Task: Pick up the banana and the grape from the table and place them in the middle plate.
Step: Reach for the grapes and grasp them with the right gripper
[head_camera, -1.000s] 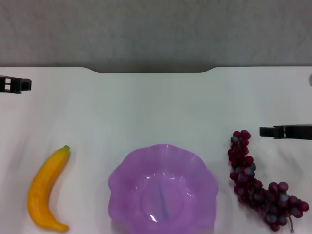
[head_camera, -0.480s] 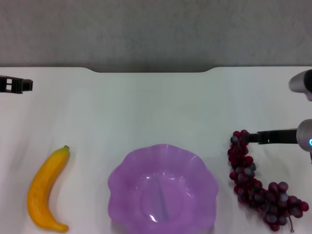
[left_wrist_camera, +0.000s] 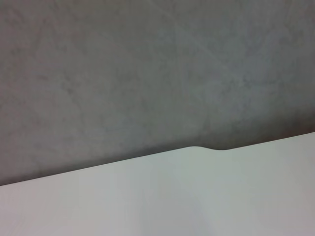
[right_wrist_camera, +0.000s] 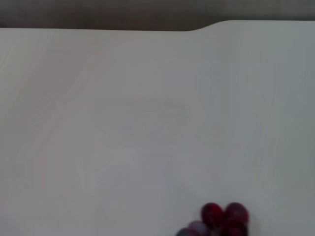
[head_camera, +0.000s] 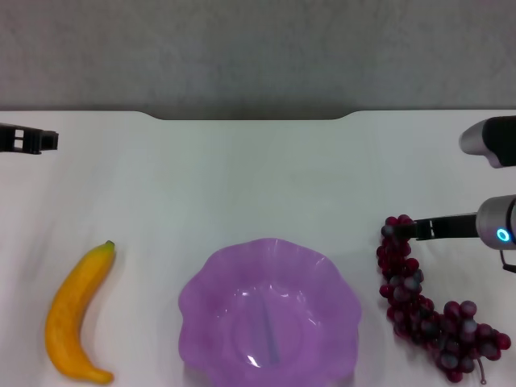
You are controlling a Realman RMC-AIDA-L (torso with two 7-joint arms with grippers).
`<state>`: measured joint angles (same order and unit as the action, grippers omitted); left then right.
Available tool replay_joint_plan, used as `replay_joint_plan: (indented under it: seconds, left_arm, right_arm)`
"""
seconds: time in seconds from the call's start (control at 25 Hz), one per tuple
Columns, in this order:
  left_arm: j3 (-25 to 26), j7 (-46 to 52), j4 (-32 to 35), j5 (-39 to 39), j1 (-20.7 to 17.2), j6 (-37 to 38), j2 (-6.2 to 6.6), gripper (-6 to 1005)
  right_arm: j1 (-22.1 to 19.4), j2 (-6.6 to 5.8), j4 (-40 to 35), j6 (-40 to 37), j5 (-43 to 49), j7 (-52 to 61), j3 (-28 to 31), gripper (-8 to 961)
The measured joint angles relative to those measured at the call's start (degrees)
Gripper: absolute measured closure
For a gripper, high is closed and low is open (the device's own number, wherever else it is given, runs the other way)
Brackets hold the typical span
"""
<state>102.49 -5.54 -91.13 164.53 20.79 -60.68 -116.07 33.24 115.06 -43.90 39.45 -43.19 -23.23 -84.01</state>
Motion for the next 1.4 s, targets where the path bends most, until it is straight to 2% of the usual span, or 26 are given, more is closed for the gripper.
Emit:
replay_joint_plan:
  seconds: [0.2,0.92,1.4]
  left_arm:
    - [0.0,0.0,0.0,0.0,0.2,-0.2,-0.02,319]
    - [-0.2,0.0,0.0,0.0,1.0,-0.9,-0.08,319]
    - [-0.1,0.1,-0.1,0.0,1.1,-1.6,-0.12,319]
  right_arm:
    - [1.9,-0.01,3.8,-1.2,-3.6,-3.3,0.0,229]
    - [7.5,-0.29,16.2,-8.4,-4.3,-6.3,0.8,237]
    - [8.8,-0.14,17.1,-9.2,-4.3,-6.6,0.3,243]
